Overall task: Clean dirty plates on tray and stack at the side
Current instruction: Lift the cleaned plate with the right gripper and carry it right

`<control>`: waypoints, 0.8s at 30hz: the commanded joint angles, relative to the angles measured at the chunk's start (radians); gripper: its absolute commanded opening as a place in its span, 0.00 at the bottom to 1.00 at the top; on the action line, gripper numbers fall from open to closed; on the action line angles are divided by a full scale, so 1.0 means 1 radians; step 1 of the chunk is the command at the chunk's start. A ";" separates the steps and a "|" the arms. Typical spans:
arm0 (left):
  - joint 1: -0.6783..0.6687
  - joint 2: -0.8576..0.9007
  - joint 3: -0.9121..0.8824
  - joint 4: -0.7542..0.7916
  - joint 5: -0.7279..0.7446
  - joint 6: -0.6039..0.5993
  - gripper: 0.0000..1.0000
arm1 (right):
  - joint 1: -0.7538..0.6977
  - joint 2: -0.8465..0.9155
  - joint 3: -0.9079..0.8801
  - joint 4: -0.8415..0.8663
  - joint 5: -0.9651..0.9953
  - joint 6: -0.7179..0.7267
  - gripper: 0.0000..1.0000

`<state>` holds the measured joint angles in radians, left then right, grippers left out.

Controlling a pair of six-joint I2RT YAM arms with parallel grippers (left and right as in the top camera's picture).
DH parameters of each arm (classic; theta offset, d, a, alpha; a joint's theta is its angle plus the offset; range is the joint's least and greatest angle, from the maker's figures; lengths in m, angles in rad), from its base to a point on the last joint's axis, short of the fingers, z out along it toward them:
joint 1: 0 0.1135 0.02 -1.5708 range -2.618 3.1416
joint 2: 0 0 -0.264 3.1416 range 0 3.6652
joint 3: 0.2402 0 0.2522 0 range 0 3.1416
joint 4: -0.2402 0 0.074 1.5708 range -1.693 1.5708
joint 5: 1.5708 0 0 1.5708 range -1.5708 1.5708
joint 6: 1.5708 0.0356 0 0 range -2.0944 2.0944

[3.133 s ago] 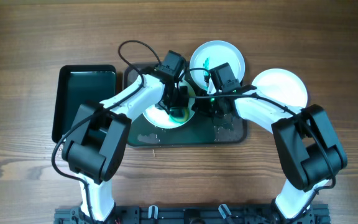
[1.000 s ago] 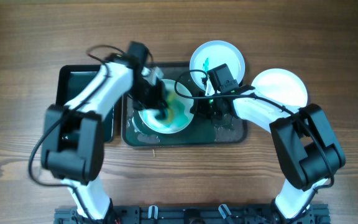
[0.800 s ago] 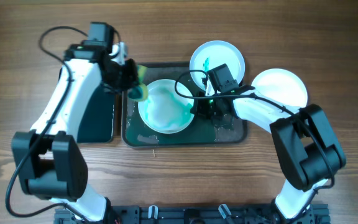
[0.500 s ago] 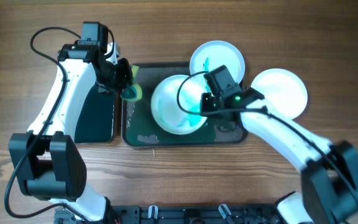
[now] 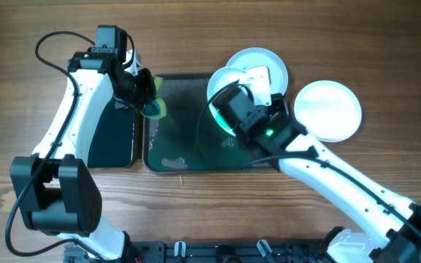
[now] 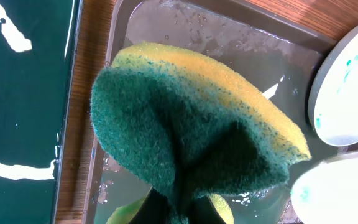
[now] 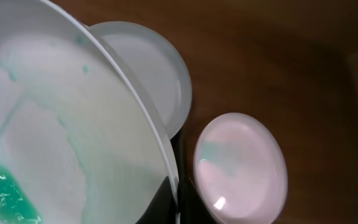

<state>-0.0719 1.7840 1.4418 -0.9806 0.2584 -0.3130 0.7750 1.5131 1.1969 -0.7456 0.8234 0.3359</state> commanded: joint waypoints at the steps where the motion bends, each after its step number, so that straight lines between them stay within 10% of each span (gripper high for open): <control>1: -0.003 -0.004 0.004 0.003 -0.003 -0.013 0.04 | 0.102 -0.023 0.026 0.058 0.363 -0.134 0.04; 11: -0.003 -0.004 0.004 0.003 -0.007 -0.012 0.04 | 0.243 -0.023 0.026 0.642 0.697 -0.792 0.04; 24: -0.003 -0.004 0.004 0.003 -0.007 -0.012 0.04 | 0.243 -0.023 -0.010 0.690 0.587 -0.678 0.04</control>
<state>-0.0719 1.7840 1.4418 -0.9806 0.2577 -0.3130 1.0161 1.5078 1.2064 -0.0303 1.4857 -0.4480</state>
